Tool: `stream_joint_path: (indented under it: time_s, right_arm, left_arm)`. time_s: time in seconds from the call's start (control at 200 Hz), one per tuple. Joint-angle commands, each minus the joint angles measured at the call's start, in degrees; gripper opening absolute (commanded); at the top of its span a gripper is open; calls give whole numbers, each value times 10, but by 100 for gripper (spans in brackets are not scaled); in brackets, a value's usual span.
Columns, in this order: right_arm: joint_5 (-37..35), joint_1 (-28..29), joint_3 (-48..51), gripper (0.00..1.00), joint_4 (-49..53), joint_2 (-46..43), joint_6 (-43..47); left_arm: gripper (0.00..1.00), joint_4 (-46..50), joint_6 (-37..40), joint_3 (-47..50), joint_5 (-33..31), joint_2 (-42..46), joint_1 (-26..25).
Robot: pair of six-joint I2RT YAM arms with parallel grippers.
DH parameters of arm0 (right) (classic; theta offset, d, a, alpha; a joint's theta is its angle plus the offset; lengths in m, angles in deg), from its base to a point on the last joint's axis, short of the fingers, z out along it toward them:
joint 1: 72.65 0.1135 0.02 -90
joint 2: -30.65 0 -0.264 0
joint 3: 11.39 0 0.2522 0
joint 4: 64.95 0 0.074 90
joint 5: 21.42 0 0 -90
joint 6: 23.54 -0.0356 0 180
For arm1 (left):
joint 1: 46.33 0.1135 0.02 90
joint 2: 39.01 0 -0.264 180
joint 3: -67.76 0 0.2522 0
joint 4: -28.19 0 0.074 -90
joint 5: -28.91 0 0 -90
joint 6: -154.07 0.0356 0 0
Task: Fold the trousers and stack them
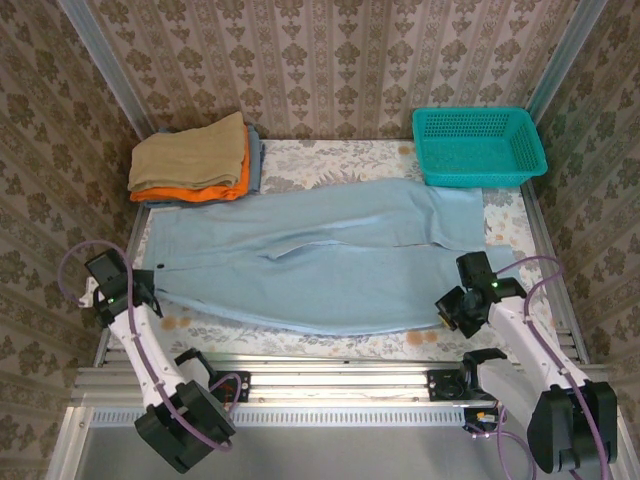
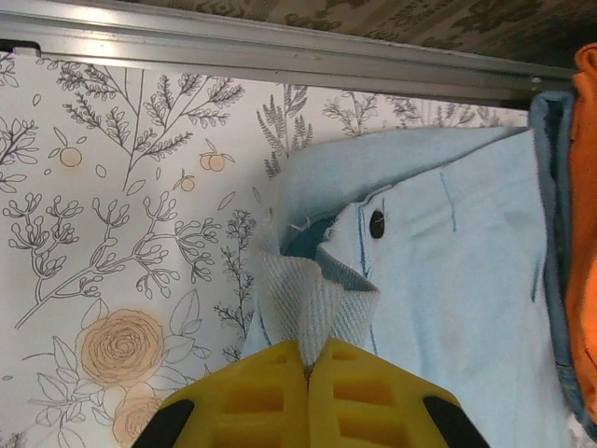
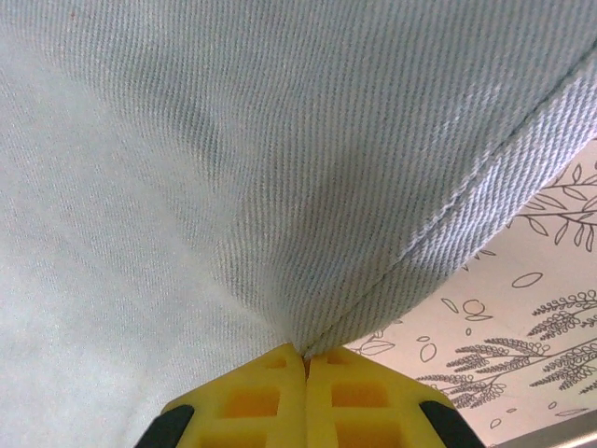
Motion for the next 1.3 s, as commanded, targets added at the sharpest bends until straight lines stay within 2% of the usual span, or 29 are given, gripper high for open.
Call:
stream_joint_path:
  time_s: [0.0,0.02,0.055,0.095,0.2,0.265,0.285,0.325,0.35,0.54,0.63,0.735,1.145,1.295]
  right_arm:
    - [0,-11,-16,19,37,-5,36]
    - [2,-15,-25,30,38,-2,47]
    - [-8,-24,-51,40,52,5,63]
    - [-18,-34,-86,43,60,13,86]
    - [-40,-54,-171,44,39,42,106]
    - [-50,-63,-206,38,-15,81,95]
    - [-50,-65,-215,31,-36,96,90]
    - [-53,-70,-233,9,-77,143,80]
    - [-55,-73,-247,0,-94,175,73]
    - [-82,-110,-389,0,-150,412,68]
    - [-78,-131,-420,0,-167,483,67]
    - [-79,-152,-453,0,-141,552,70]
    - [-68,-276,-461,0,-115,617,92]
    - [-62,-308,-479,0,-123,624,109]
  left_arm:
    - [0,48,13,-35,2,23,9]
    - [0,50,13,-36,3,28,11]
    - [0,47,12,-34,3,38,14]
    - [0,44,11,-28,2,48,16]
    - [0,47,18,-21,4,49,23]
    - [0,39,19,-12,12,46,25]
    - [0,35,19,-9,13,45,26]
    - [0,29,18,-3,16,42,26]
    - [0,26,18,-2,19,38,27]
    - [0,23,40,-4,30,23,46]
    - [0,14,43,8,43,25,60]
    - [0,5,43,19,51,24,65]
    - [0,6,50,22,69,30,72]
    - [0,20,67,23,82,41,95]
